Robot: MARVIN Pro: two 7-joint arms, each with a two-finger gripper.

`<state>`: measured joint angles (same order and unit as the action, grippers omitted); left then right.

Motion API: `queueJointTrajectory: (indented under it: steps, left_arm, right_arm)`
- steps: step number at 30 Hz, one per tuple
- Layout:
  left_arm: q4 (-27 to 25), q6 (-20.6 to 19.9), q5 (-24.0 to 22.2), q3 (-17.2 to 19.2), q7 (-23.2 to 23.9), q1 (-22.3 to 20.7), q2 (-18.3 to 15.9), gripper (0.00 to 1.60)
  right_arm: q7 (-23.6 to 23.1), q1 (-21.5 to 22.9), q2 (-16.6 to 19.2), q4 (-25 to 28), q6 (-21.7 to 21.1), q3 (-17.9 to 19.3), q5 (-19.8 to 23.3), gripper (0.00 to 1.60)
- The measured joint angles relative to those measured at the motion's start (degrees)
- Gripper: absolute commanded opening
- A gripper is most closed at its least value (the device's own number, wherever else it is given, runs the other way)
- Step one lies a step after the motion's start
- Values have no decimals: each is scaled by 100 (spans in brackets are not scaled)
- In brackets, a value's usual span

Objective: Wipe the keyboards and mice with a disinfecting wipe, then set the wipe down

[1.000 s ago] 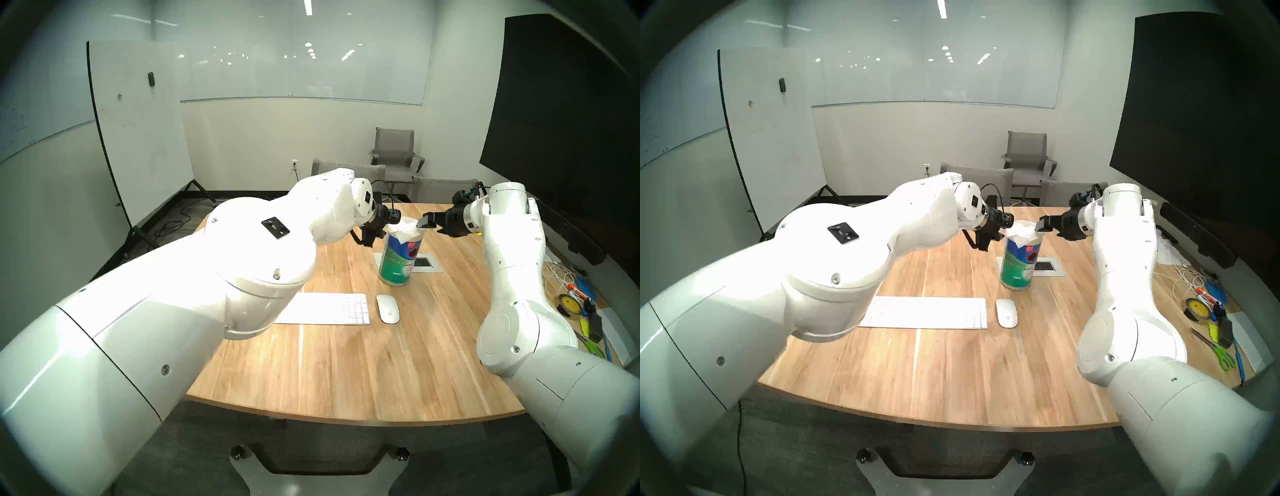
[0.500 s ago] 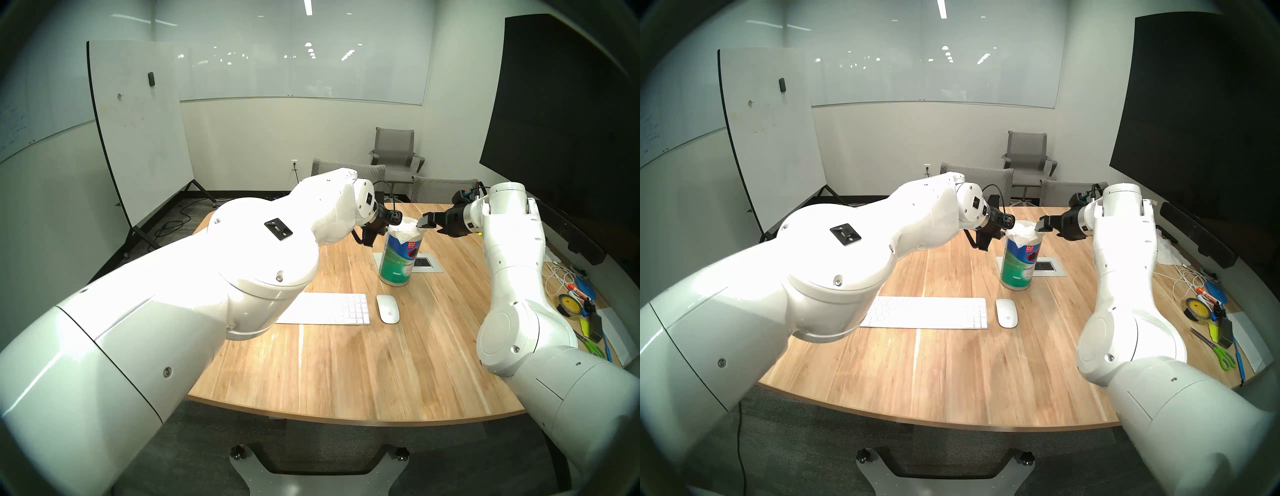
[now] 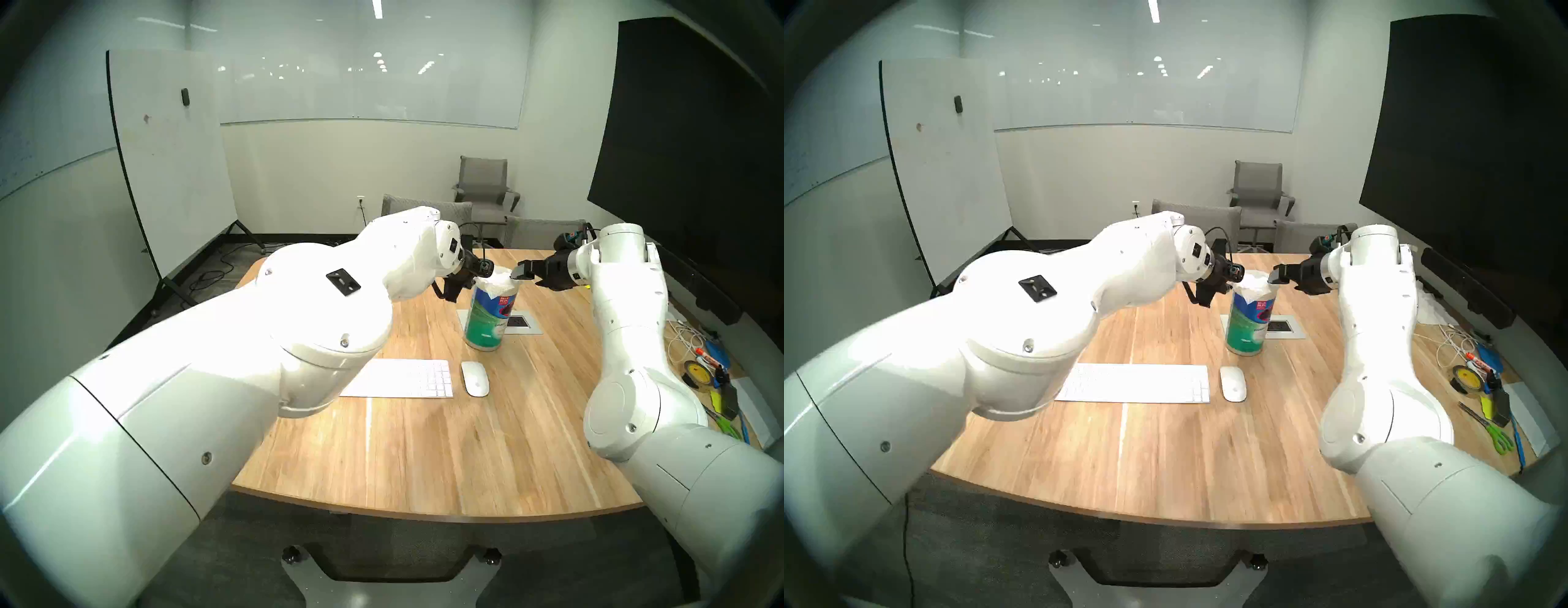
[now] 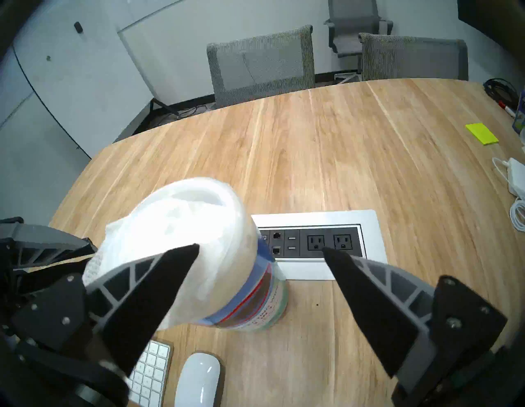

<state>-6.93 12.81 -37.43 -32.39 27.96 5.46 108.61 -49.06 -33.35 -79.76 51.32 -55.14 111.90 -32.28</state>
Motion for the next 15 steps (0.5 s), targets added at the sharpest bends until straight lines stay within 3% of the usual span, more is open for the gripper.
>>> queueJointTrajectory:
  steps: [5, 15]
  left_arm:
    - [7, 36, 61, -2, -27, 3, 8, 1]
    - [17, 94, 147, -2, -75, 11, 19, 0]
  right_arm:
    - [0, 0, -1, 0, 0, 3, -3, 160]
    - [0, 2, -4, 0, 0, 6, -9, 160]
